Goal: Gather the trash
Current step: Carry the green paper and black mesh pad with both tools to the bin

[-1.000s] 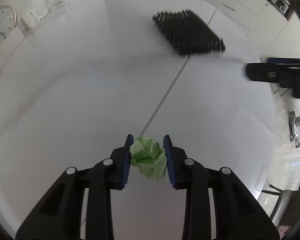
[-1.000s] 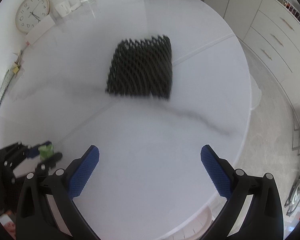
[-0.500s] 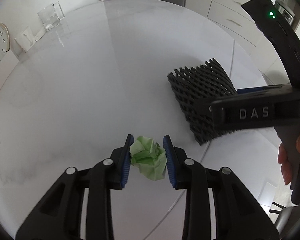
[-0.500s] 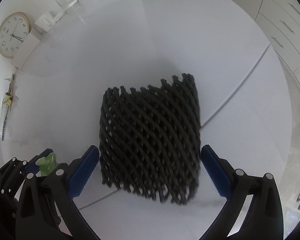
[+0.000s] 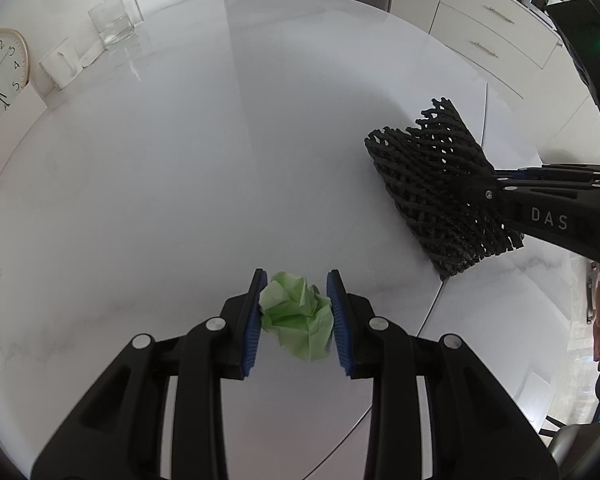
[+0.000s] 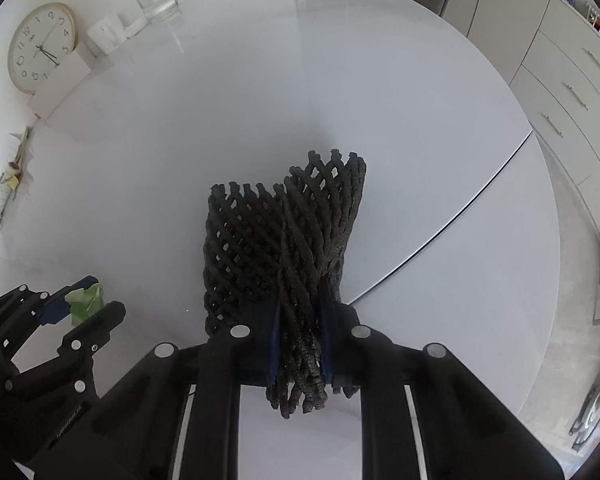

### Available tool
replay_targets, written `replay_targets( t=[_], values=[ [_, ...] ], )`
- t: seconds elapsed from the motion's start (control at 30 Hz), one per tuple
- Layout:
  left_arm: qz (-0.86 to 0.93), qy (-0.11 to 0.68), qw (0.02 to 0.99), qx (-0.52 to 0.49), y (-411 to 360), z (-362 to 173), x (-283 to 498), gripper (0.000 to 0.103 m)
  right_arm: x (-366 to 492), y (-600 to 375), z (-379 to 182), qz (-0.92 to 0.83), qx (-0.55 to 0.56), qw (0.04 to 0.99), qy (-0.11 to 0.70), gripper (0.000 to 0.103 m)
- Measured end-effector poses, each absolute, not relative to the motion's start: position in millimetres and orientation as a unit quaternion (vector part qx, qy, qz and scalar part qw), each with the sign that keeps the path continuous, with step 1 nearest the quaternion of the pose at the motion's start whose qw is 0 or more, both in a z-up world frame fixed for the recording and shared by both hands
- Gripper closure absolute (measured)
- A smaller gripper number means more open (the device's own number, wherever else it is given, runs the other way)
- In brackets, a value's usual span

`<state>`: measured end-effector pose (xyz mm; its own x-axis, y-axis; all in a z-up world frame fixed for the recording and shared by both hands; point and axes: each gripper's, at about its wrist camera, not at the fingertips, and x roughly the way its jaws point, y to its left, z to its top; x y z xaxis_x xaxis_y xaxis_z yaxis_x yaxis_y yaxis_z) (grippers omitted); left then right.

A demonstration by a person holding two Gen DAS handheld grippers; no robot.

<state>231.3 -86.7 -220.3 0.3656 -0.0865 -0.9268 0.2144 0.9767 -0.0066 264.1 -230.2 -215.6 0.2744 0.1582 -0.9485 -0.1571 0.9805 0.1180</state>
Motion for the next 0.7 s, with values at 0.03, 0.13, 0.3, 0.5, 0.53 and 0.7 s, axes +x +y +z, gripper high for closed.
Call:
replay_targets(
  t=[0.03, 0.13, 0.3, 0.5, 0.53, 0.7],
  values=[
    [-0.091, 0.554, 0.825, 0.058, -86.8, -218.8, 231.8, 0.072, 261.8, -231.2, -213.5, 0.1, 0.001, 0.799, 0.592, 0.087],
    [-0.094, 0.55, 0.828, 0.059, -89.0, -212.4, 230.6, 0.072, 257.7, -231.1, -206.2, 0.101, 0.002, 0.805, 0.585, 0.087],
    [-0.102, 0.539, 0.833, 0.065, -94.7, -198.1, 221.4, 0.072, 234.9, -245.6, -187.5, 0.099, 0.002, 0.814, 0.573, 0.087],
    [-0.123, 0.527, 0.837, 0.081, -112.0, -175.3, 188.7, 0.072, 200.3, -257.2, -162.9, 0.088, 0.009, 0.827, 0.555, 0.087],
    [-0.128, 0.527, 0.836, 0.083, -115.3, -172.6, 183.5, 0.072, 188.5, -261.5, -157.8, 0.084, 0.008, 0.829, 0.552, 0.087],
    [-0.171, 0.524, 0.828, 0.105, -151.2, -157.2, 131.7, 0.072, 120.7, -294.4, -134.9, 0.06, 0.019, 0.835, 0.546, 0.087]
  ],
)
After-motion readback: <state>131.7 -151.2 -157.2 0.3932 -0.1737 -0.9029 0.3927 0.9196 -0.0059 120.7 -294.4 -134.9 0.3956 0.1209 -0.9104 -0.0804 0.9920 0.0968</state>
